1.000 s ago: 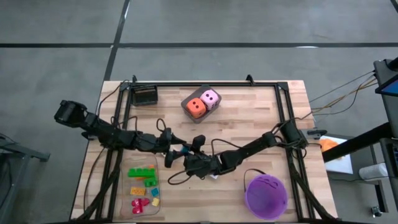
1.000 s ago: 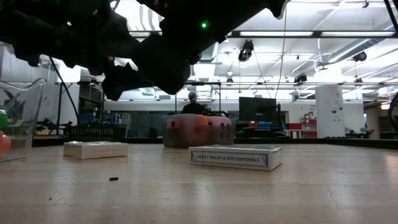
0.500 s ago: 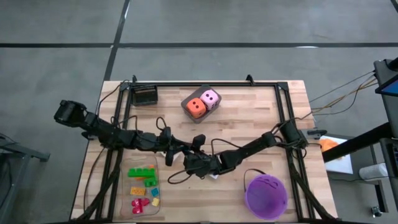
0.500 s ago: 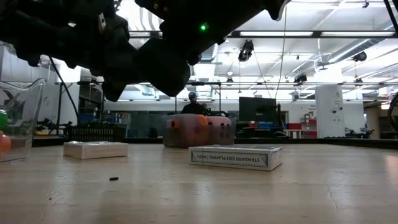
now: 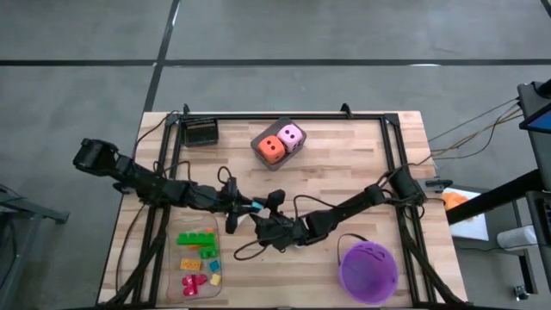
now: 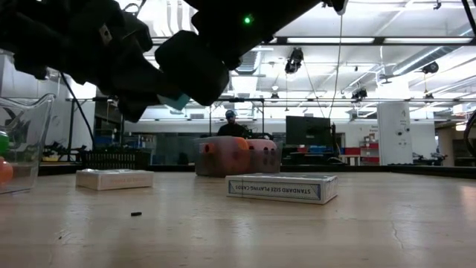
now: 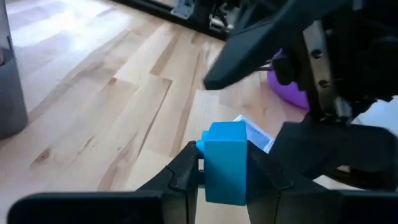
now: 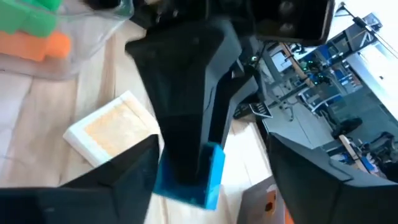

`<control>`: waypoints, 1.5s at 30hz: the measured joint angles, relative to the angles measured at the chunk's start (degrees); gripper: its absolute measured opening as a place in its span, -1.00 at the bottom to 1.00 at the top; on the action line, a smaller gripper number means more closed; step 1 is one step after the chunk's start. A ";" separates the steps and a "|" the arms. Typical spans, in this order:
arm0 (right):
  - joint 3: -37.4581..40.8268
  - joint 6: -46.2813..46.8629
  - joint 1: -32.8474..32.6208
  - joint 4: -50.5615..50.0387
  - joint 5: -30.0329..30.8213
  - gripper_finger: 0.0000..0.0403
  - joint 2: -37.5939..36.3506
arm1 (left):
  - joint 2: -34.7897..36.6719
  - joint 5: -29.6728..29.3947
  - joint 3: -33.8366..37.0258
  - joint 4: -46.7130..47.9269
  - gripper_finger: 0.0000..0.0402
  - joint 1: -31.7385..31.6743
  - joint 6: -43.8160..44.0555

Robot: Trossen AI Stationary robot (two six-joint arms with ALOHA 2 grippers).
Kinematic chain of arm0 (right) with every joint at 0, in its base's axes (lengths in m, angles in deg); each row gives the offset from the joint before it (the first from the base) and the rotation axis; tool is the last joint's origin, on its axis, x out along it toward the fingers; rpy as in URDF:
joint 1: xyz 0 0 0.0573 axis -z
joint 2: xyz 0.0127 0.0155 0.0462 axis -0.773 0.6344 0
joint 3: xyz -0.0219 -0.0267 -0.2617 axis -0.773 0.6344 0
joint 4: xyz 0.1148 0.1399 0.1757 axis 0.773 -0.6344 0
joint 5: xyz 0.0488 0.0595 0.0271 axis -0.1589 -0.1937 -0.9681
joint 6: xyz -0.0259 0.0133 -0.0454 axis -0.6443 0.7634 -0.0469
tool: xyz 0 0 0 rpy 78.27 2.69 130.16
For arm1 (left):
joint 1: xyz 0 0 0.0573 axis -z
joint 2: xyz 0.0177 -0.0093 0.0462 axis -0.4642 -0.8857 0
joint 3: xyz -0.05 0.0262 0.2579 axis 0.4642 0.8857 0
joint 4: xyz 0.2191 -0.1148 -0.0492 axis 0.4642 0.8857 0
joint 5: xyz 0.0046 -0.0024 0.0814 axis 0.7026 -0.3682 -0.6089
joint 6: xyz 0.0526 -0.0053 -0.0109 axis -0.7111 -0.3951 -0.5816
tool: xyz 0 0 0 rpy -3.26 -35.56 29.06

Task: Pick & Place Toys
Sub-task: Put the blue game piece into the transparent bin

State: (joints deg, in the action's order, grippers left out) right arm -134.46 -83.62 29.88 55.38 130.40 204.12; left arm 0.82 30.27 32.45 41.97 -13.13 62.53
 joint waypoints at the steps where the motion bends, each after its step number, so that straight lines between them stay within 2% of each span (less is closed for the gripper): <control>1: 0.00 -0.11 -0.13 -0.68 0.04 0.49 -0.03 | 0.26 0.00 0.00 0.04 -0.56 0.00 -0.03; 5: 0.70 0.07 -1.00 -1.83 -0.27 0.58 -0.03 | 1.89 0.38 0.12 0.48 -0.56 0.04 -1.36; 8: 2.00 1.02 -1.71 -0.63 -4.09 0.59 -0.03 | 3.95 1.64 1.11 0.90 -0.56 0.07 -2.59; 12: 3.89 1.69 -2.52 4.90 -13.81 0.60 -0.20 | 8.50 1.88 4.17 2.02 -0.56 0.22 -4.30; 17: 6.45 1.75 -3.64 19.20 -27.46 0.60 -0.57 | 17.36 1.51 9.19 1.31 -0.56 1.16 -7.45; 21: 9.42 2.67 -3.51 28.93 -31.96 0.60 -4.26 | 25.44 5.56 12.76 0.83 -0.56 3.12 -10.39; 26: 17.79 3.98 -3.69 35.03 -33.45 0.60 -10.02 | 33.77 16.22 14.90 5.43 -0.56 7.43 -11.51; 30: 25.83 6.11 -3.55 42.33 -33.50 0.60 -15.27 | 37.66 17.99 14.86 13.97 -0.56 13.57 -13.16; 34: 32.27 9.51 -2.96 42.36 -32.80 0.60 -18.75 | 38.31 18.69 14.87 16.96 -0.56 22.29 -16.78; 37: 34.70 11.47 -2.98 42.96 -32.16 0.60 -20.49 | 38.36 17.32 14.91 17.13 -0.56 29.14 -19.04; 40: 35.56 12.70 -3.10 42.70 -31.63 0.60 -20.77 | 38.42 13.20 14.91 17.86 -0.56 34.72 -19.99; 45: 35.63 13.29 -3.54 42.31 -31.34 0.60 -20.77 | 37.84 5.27 14.90 18.33 -0.56 39.25 -19.93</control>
State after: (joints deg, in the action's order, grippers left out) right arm -98.83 -70.33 26.34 97.68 99.06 183.35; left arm 38.66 35.54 47.35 60.31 26.12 42.60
